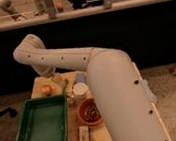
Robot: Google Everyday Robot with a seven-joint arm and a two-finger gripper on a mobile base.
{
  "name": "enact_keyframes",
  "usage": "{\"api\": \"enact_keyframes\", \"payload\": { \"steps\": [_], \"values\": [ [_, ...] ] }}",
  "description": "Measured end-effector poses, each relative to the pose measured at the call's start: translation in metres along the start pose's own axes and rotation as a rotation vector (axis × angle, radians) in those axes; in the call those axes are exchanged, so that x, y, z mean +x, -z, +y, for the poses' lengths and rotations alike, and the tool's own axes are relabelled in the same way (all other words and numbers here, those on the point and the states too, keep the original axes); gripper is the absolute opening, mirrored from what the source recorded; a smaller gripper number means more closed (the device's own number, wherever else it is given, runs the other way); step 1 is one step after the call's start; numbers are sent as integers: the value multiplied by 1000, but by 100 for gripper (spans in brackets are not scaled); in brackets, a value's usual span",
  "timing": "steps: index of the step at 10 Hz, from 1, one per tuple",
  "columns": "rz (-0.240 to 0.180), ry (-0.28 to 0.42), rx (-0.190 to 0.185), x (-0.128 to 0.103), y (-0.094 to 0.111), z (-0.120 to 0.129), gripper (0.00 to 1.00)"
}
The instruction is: Place apple in tray
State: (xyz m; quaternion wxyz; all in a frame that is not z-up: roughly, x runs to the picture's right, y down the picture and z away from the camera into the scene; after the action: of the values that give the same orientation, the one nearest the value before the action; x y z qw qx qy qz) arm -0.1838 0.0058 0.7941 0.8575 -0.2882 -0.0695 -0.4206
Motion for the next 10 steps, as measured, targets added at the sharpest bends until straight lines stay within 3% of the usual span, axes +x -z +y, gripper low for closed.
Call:
{"api": "enact_keyframes", "payload": {
  "steps": [6,10],
  "values": [
    [-56,-35,104,-8,-15,-24,80],
    [-80,-6,117,-13,-21,-33,80]
  ]
}}
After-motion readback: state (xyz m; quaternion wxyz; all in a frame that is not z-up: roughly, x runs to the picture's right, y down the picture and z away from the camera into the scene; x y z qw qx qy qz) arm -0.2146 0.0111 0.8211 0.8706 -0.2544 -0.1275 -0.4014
